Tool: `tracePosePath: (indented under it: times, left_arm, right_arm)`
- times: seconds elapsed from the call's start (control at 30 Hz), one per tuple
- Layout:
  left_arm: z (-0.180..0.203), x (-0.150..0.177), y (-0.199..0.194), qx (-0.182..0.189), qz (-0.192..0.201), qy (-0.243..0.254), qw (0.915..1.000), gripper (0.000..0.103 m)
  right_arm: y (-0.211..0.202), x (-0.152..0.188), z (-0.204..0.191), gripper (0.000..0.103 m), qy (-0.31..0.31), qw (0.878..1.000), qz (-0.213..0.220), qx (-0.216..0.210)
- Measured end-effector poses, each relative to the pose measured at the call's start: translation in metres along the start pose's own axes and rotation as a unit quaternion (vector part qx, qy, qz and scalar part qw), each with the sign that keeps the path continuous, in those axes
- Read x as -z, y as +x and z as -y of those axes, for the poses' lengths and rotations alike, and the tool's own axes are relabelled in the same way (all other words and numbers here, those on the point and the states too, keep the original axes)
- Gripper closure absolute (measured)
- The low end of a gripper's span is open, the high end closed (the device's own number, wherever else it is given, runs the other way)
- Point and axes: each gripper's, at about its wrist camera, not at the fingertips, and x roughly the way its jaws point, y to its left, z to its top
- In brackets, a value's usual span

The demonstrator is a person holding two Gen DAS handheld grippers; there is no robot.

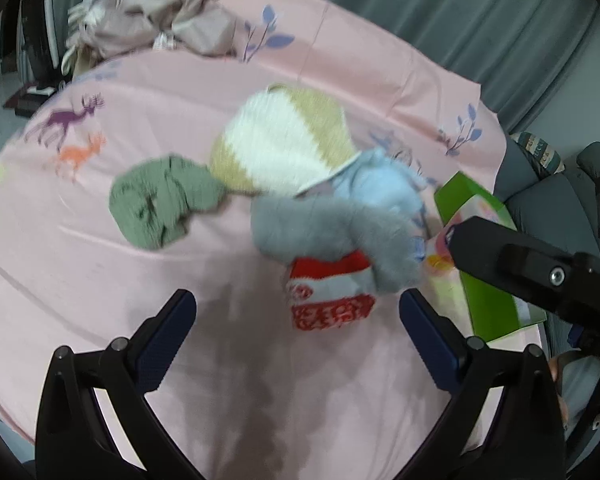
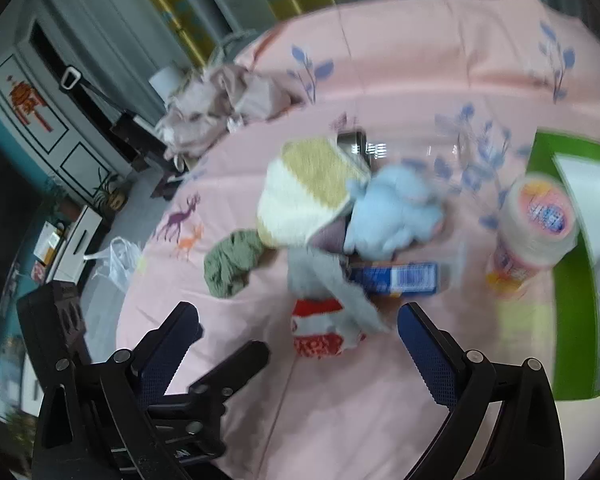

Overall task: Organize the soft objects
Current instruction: 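Return the right tool to the red-and-white knit sock and grasp it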

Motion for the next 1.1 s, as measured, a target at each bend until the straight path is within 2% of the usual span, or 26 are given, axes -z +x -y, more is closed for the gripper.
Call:
tracePosePath:
  times: [0.03,0.07,0.1,0.23,0.3,0.33,0.47,0.57,0.67,0.77,1.03,1.1]
  left_arm:
    - [-0.002,0.002,0.005,0.002,-0.007,-0.004,1.0000,0.006]
    - [-0.003,0.004,0.011,0.003,-0.014,-0.008,0.9999,0.007]
    - [-0.005,0.006,0.016,0.007,-0.021,-0.012,0.9997,0.009]
    - [-0.008,0.010,0.031,0.022,-0.044,-0.030,0.9983,0.014]
    - [-0.008,0.012,0.035,0.027,-0.051,-0.031,0.9978,0.019]
    - [-0.007,0.013,0.037,0.029,-0.055,-0.030,0.9976,0.023]
    - [-0.010,0.014,0.041,0.035,-0.056,-0.039,0.9970,0.026]
    - [-0.011,0.012,0.041,0.052,-0.055,-0.042,0.9963,0.037]
    - [-0.010,0.013,0.045,0.058,-0.058,-0.046,0.9956,0.038]
    - [-0.007,0.011,0.048,0.062,-0.056,-0.041,0.9956,0.044]
    - [-0.003,0.011,0.057,0.079,-0.067,-0.033,0.9940,0.063]
    - [-0.003,0.010,0.058,0.079,-0.068,-0.033,0.9940,0.065]
  right_arm:
    - [0.005,0.001,0.001,0.003,0.003,1.000,-0.006,0.001]
    - [0.011,0.003,0.003,0.008,0.005,1.000,-0.015,0.000]
    - [0.013,0.003,0.005,0.016,0.009,1.000,-0.020,-0.001]
    - [0.023,0.003,0.010,0.038,0.032,0.998,-0.039,-0.023]
    - [0.019,0.003,0.010,0.049,0.035,0.999,-0.026,-0.015]
    - [0.015,0.002,0.009,0.050,0.031,0.999,-0.017,-0.012]
    - [0.012,0.001,0.002,0.050,0.014,0.999,-0.017,-0.024]
    - [0.024,0.001,0.003,0.050,0.013,0.999,-0.035,-0.018]
    - [0.046,0.002,0.013,0.050,0.034,0.997,-0.065,0.009]
    - [0.060,0.003,0.025,0.050,0.057,0.995,-0.083,0.015]
    - [0.079,0.008,0.036,0.049,0.060,0.993,-0.099,0.027]
    - [0.083,0.010,0.037,0.049,0.059,0.993,-0.098,0.025]
